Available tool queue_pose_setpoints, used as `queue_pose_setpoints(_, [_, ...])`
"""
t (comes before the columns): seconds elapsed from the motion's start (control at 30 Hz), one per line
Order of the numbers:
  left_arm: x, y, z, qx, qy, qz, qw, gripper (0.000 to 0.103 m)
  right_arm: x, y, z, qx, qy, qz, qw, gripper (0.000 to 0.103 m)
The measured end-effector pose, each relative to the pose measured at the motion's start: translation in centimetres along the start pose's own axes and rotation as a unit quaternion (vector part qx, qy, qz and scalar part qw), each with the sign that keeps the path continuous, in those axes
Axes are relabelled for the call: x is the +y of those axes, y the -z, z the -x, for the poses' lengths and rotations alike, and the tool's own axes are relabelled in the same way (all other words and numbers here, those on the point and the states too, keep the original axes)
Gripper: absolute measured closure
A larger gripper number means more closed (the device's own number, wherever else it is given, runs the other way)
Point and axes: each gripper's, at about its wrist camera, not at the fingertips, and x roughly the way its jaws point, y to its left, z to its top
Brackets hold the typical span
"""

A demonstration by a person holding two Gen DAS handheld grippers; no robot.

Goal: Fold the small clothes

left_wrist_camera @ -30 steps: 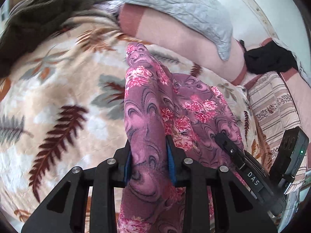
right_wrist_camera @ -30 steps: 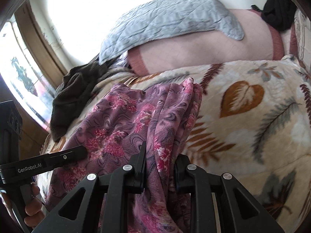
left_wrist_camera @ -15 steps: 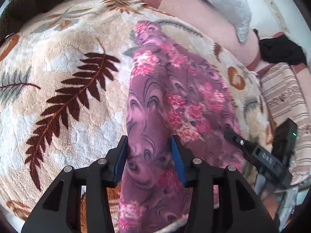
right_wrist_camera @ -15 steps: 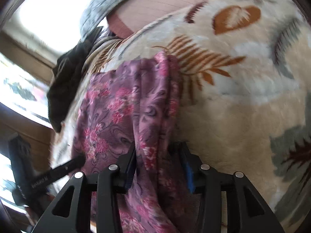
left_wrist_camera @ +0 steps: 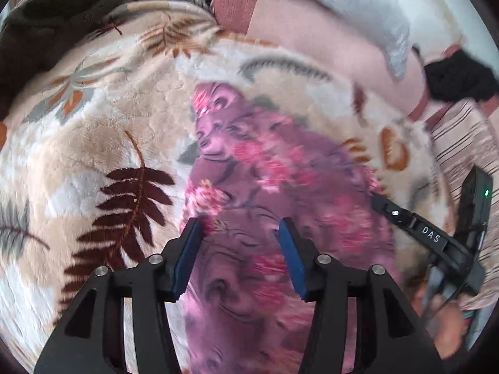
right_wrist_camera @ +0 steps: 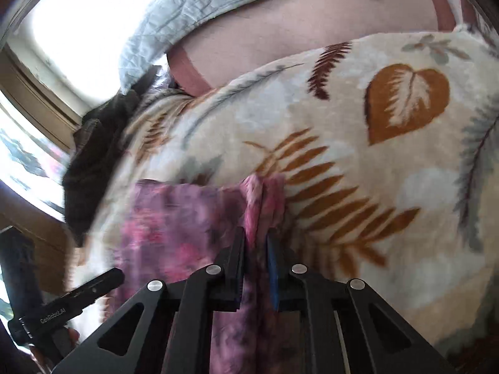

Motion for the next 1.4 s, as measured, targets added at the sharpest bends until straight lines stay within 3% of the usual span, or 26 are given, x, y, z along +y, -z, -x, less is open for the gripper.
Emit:
queue_pose_setpoints(0.03, [0.0,0.0,-0.8,0.006,-0.014,-0.013,0.9998,0.052,-0.6,0.2,-0.9,0.019,0.007,0.005,1.000,0.085])
queue_pose_setpoints(0.13, [0.2,0.1,0.2,0.006,-0.015,-0.030,0.9994,0.051,-0.9,0.0,1.2,-0.006,-0.004,0.009,1.000,0.075])
queue_pose_setpoints(0.17, [0.3,0.2,1.0,0.007,-0.012,-0.032,0.9994,0.051,-0.6,0.1,2.0,-0.014,-0.019,0.015,1.000,0.075])
queue_pose_setpoints(0.23, [0.3,0.8,2.1,-0.004,-0.005,-0.046,0.9989,0.050,0.2,0.9,3.9,-0.029,-0.090,0.041,0.995,0.075])
queue_pose_setpoints(0.33, [-0.2,2.7,1.7,-0.010,-0.032,-0.075,0.9966,0.040,1.2,2.8,4.0,-0.018,-0.123,0.081,0.989,0.078])
queue_pose_setpoints(0.4, [-0.1,3.4,0.0,0.004,-0.042,-0.081,0.9958,0.035,1.4,4.2,1.5,0.021,-0.068,0.114,0.991,0.081])
queue_pose_setpoints(0.47, [0.6,3.3,-0.4,0.004,-0.038,-0.056,0.9977,0.028,1.4,4.7,1.7,0.002,-0.064,0.132,0.989,0.081])
queue_pose_setpoints(0.53, [1.5,2.7,0.4,0.024,-0.022,-0.028,0.9991,0.031,1.8,4.4,2.9,0.014,-0.045,0.128,0.991,0.080])
queue_pose_setpoints(0.63, [1.5,3.6,2.9,0.006,-0.026,-0.043,0.9987,0.031,3.1,5.3,6.1,0.013,-0.093,0.177,0.980,0.077])
queue_pose_setpoints(0.7, [1.1,5.1,3.8,-0.010,-0.030,-0.061,0.9976,0.031,3.7,6.9,7.1,0.022,-0.092,0.224,0.970,0.079])
queue_pose_setpoints(0.8, [0.5,7.6,2.5,0.005,-0.040,-0.082,0.9958,0.029,4.1,9.9,4.4,0.061,-0.018,0.269,0.961,0.078])
queue_pose_setpoints(0.93, [0.8,8.2,3.7,0.012,-0.031,-0.063,0.9975,0.029,3.9,10.0,6.7,0.043,-0.017,0.242,0.969,0.079])
queue_pose_setpoints(1.03, [0.8,9.6,5.9,-0.002,-0.034,-0.073,0.9967,0.029,3.5,11.7,8.8,0.047,-0.054,0.268,0.961,0.074])
queue_pose_setpoints(1.07, [0.9,10.5,5.9,-0.002,-0.043,-0.081,0.9958,0.029,3.5,12.0,8.7,0.052,-0.046,0.279,0.958,0.073])
queue_pose_setpoints(1.13, [1.2,11.9,4.5,0.021,-0.053,-0.086,0.9947,0.028,2.6,14.3,6.7,0.087,0.019,0.298,0.950,0.068])
queue_pose_setpoints(1.17, [1.5,12.7,3.5,0.038,-0.055,-0.082,0.9944,0.027,2.2,14.5,6.3,0.091,0.024,0.292,0.952,0.067])
queue_pose_setpoints(1.2, [1.6,13.1,3.6,0.025,-0.055,-0.079,0.9950,0.027,1.7,14.6,6.7,0.072,0.013,0.273,0.959,0.065])
queue_pose_setpoints(1.23, [1.4,13.2,4.1,0.018,-0.058,-0.081,0.9948,0.027,1.4,14.1,6.9,0.080,0.014,0.249,0.965,0.062])
queue_pose_setpoints(1.3, [0.9,12.8,5.1,0.028,-0.057,-0.087,0.9942,0.028,1.3,13.3,7.7,0.078,0.019,0.227,0.971,0.062])
queue_pose_setpoints(1.4, [0.5,11.3,7.1,-0.009,-0.059,-0.092,0.9940,0.028,1.6,10.7,9.3,0.047,0.011,0.204,0.978,0.058])
